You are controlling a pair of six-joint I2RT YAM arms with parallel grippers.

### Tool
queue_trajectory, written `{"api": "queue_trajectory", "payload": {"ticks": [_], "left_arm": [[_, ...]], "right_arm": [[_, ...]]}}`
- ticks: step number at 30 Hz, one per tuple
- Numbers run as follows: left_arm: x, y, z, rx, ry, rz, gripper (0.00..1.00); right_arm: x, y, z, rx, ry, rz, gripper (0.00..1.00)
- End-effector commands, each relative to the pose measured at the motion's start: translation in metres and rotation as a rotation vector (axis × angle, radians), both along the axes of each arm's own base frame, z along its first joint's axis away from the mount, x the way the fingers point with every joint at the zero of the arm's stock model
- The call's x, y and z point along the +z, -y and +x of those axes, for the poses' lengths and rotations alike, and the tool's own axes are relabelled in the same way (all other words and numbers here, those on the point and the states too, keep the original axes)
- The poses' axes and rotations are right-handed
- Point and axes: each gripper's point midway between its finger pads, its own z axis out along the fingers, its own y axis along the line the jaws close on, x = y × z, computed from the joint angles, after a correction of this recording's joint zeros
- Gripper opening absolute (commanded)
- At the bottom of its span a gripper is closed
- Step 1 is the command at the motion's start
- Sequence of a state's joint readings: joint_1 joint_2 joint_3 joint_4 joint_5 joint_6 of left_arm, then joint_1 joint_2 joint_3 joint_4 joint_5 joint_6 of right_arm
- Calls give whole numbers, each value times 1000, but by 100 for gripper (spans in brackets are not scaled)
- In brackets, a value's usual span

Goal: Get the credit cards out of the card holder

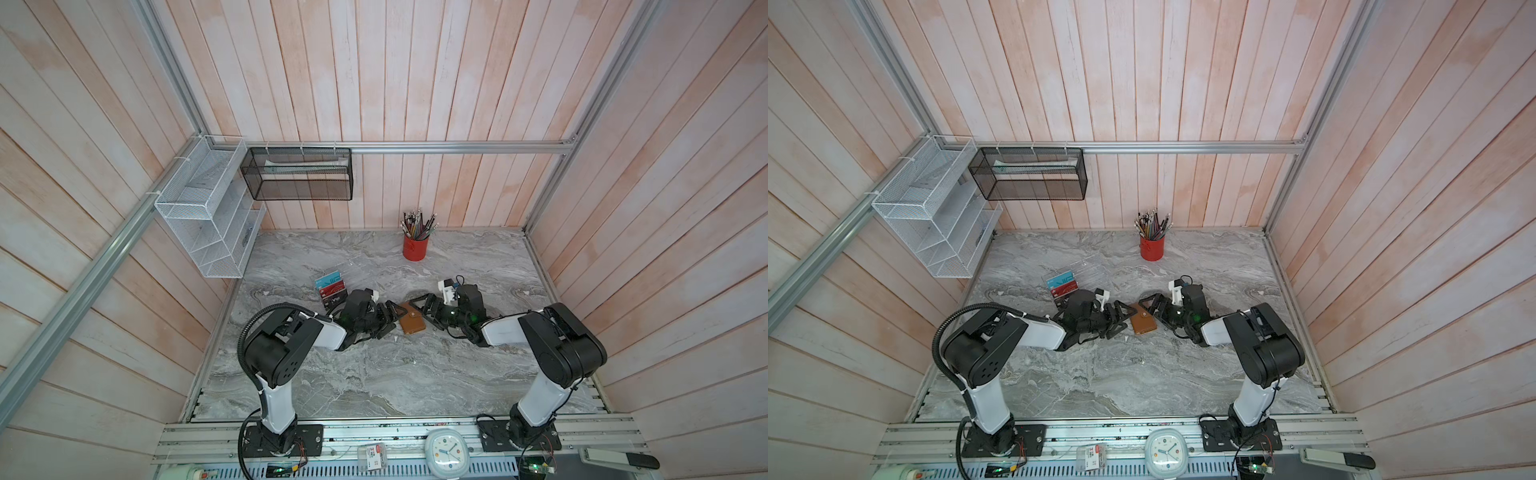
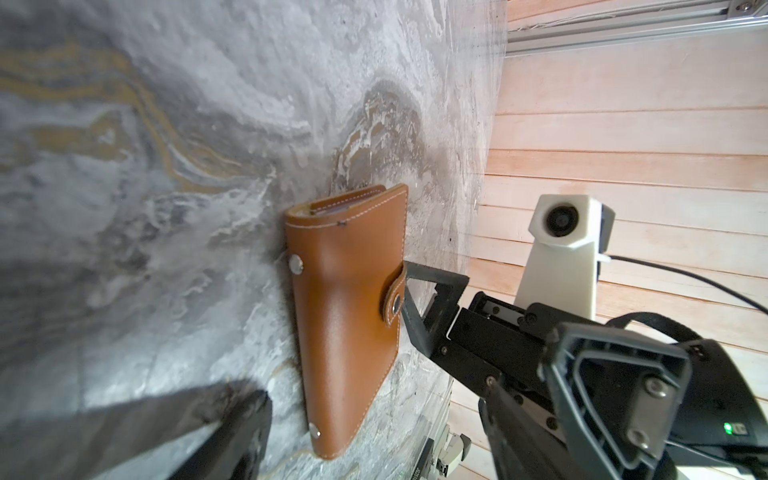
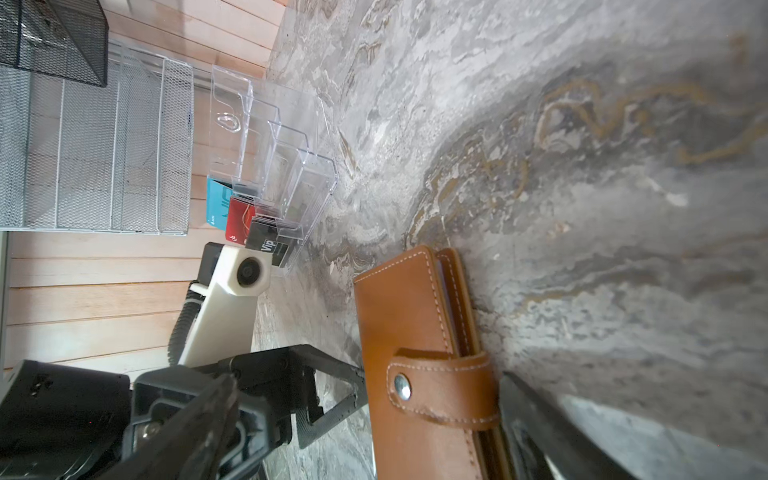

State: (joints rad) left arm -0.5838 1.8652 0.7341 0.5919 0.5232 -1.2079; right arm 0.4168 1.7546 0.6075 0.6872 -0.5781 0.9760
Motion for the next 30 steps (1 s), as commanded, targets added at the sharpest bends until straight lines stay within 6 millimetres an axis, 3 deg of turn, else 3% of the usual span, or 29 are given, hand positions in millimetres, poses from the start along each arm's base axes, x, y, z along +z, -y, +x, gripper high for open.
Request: {"api": "queue_trajectory", "payload": {"ticks": [1, 14, 30], "left_arm": [[-14, 0, -5, -17, -1, 27, 78], [-25, 0, -10, -16, -13, 26, 70], [-15, -4, -7, 10, 47, 24, 46]], "right_arm": [[4, -10, 0, 21, 4, 30, 98], [2, -30, 5, 29, -15, 56, 98], [-5, -39, 7, 29, -46, 72, 98]]}}
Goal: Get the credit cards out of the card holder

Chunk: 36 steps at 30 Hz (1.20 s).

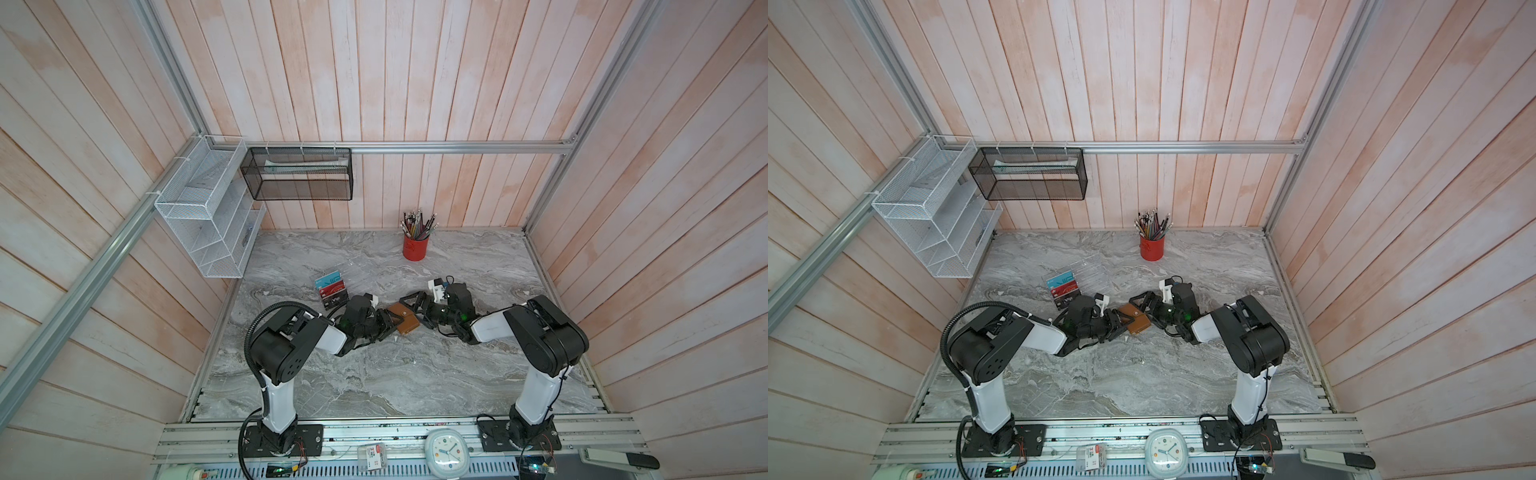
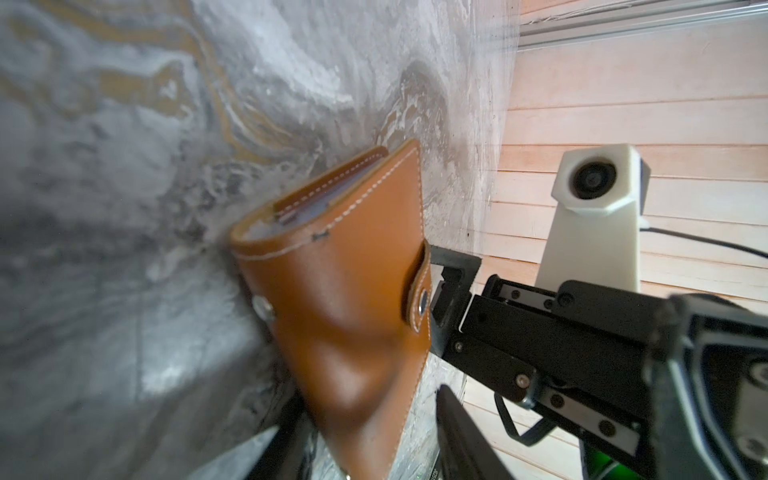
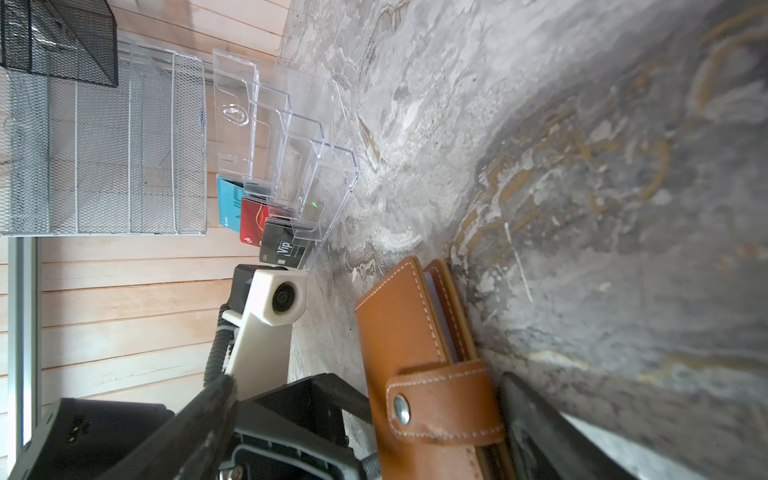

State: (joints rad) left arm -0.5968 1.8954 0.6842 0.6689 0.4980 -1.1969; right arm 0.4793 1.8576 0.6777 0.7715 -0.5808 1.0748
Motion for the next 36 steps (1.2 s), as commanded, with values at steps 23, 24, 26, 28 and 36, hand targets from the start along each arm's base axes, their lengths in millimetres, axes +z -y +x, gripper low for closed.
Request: {"api": "queue_trajectory", "payload": {"ticks": [23, 24, 26, 28, 36], "left_arm": [[25, -16, 2, 2, 162, 114, 0], [28, -17, 2, -4, 175, 135, 0], [37, -21, 3, -13, 208, 178, 0], [49, -25, 5, -19, 245, 231, 0], [107, -43, 7, -14, 459, 506, 0]], "right_arm": [[12, -4, 0, 21, 65, -125, 98], [17, -2, 0, 20, 80, -149, 98], [29, 3, 1, 18, 123, -200, 98], [42, 9, 0, 20, 170, -270, 98], [90, 34, -8, -15, 302, -488, 98]]}}
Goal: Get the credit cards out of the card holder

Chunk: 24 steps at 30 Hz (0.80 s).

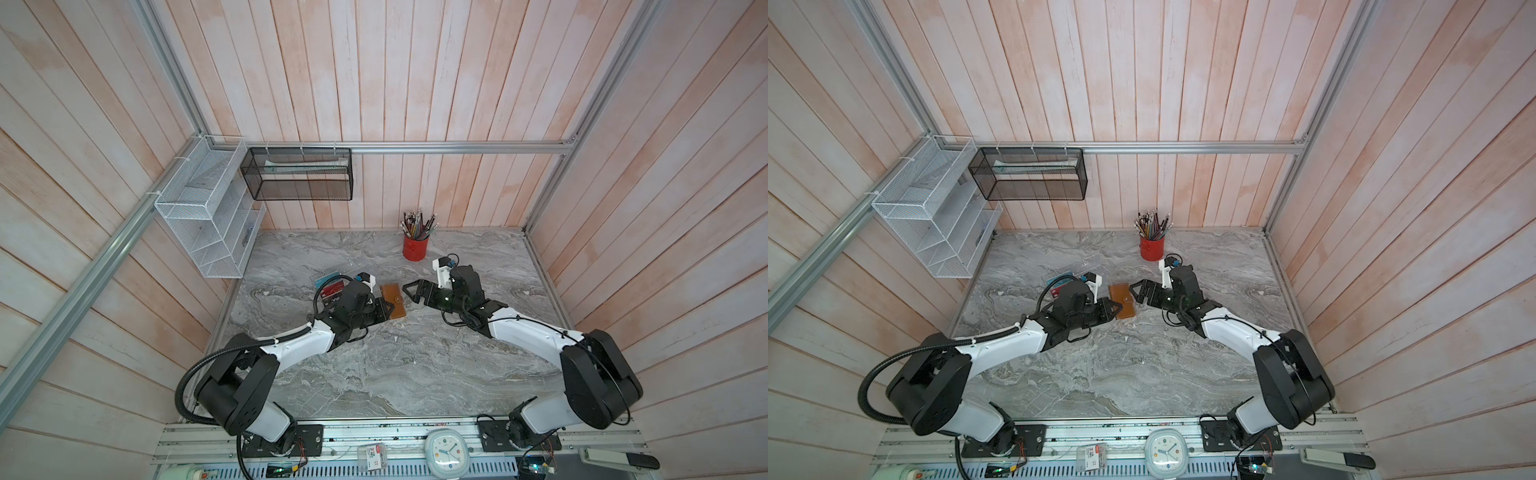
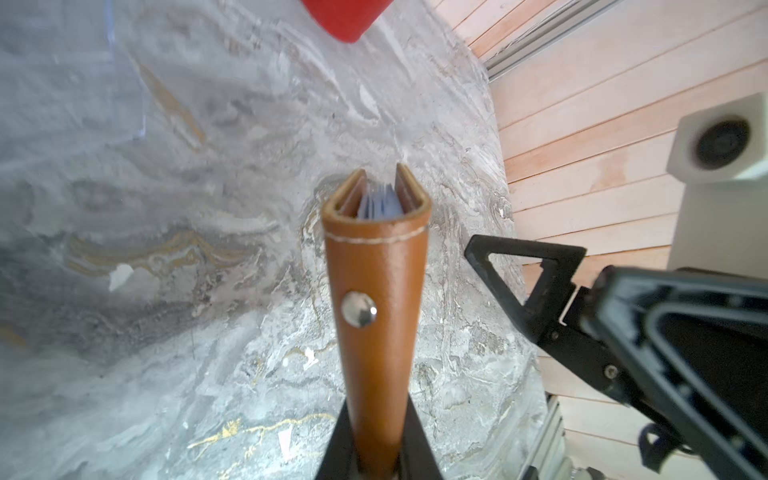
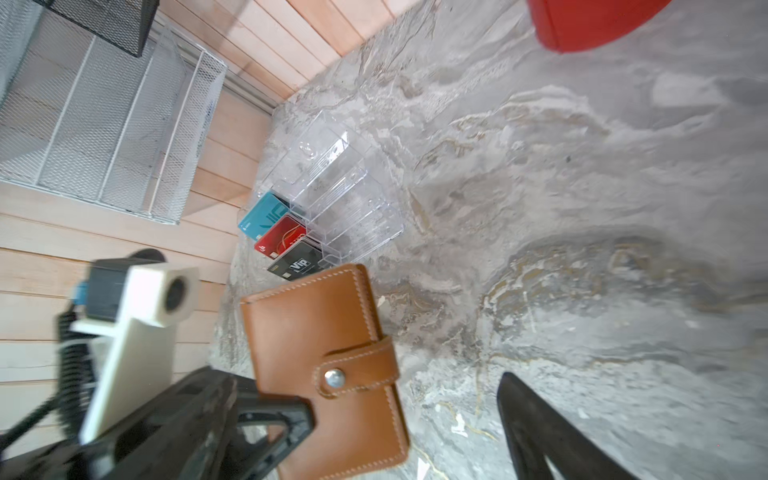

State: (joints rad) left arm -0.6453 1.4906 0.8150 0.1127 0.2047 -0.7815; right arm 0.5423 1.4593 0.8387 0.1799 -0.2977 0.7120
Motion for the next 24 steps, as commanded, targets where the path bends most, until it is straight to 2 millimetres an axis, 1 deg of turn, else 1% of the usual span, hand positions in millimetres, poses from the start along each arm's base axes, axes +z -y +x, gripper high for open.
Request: {"api": "queue_trajectory", "payload": {"ticks": [1, 4, 9, 14, 16, 19, 20, 24], "left_arm": [[10, -17, 0, 19, 97, 201, 0], [15, -19, -4, 26, 119, 229, 0], [19, -15, -9, 30, 142, 256, 0], [24, -10, -12, 24, 157, 265, 0], [23, -8, -13, 22, 159, 268, 0], [24, -6, -14, 20, 161, 265, 0], [25, -6, -13, 22, 163, 262, 0], [29, -4, -14, 19, 166, 243, 0]], "right_arm": [[-8, 16, -10, -26, 0, -198, 98], [6, 10, -17, -22, 28, -231, 98], [15, -4, -25, -10, 34, -238, 93], [12, -12, -28, -8, 21, -250, 90], [11, -19, -30, 7, 18, -251, 88], [9, -27, -31, 20, 13, -254, 87], [8, -29, -30, 19, 12, -252, 85], [-1, -36, -28, 29, -9, -246, 82]]}}
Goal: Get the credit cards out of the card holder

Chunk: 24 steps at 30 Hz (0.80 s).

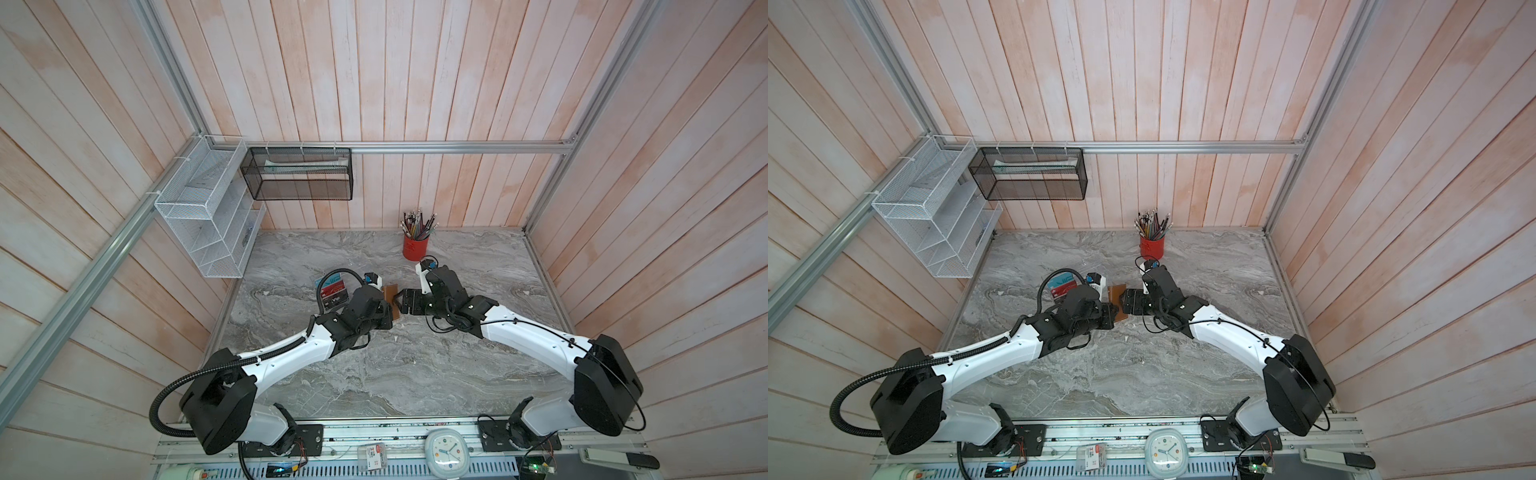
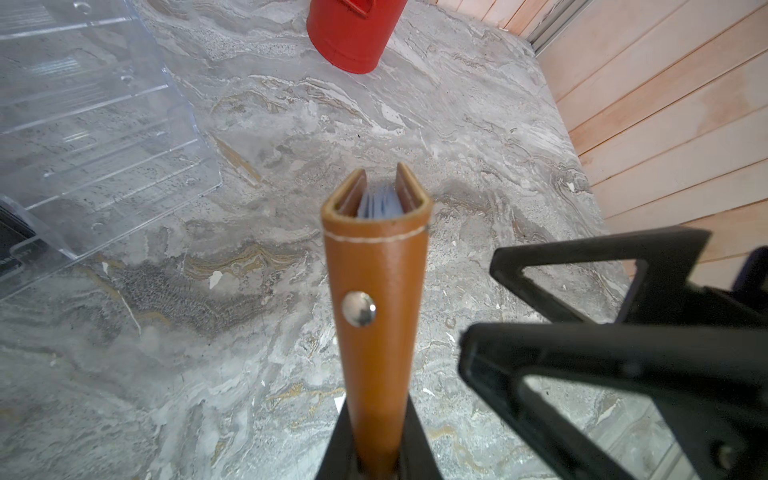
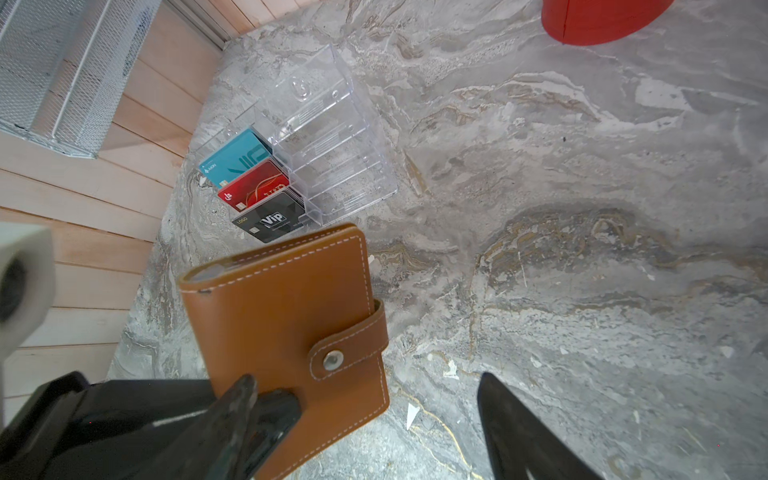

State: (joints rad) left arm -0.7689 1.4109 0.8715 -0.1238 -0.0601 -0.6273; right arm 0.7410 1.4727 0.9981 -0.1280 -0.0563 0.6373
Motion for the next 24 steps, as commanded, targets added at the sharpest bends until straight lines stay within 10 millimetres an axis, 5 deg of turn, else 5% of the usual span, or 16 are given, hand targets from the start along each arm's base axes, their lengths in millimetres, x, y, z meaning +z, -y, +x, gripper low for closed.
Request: {"api": "queue_trajectory", "payload": {"ticks": [1, 10, 18, 24], "left_arm": [[22, 6, 6, 4, 53, -32, 0], [23, 6, 6, 9, 58, -38, 0], [21, 5, 7, 19, 57, -40, 0], [22, 4, 7, 27, 60, -43, 0]], "right_arm": [[-1, -7, 6, -11, -11, -1, 80], [-5, -23, 4, 12, -19, 3, 72], [-12, -31, 1, 12, -38, -9, 49], [-16, -34, 1, 5, -40, -49, 41]]}}
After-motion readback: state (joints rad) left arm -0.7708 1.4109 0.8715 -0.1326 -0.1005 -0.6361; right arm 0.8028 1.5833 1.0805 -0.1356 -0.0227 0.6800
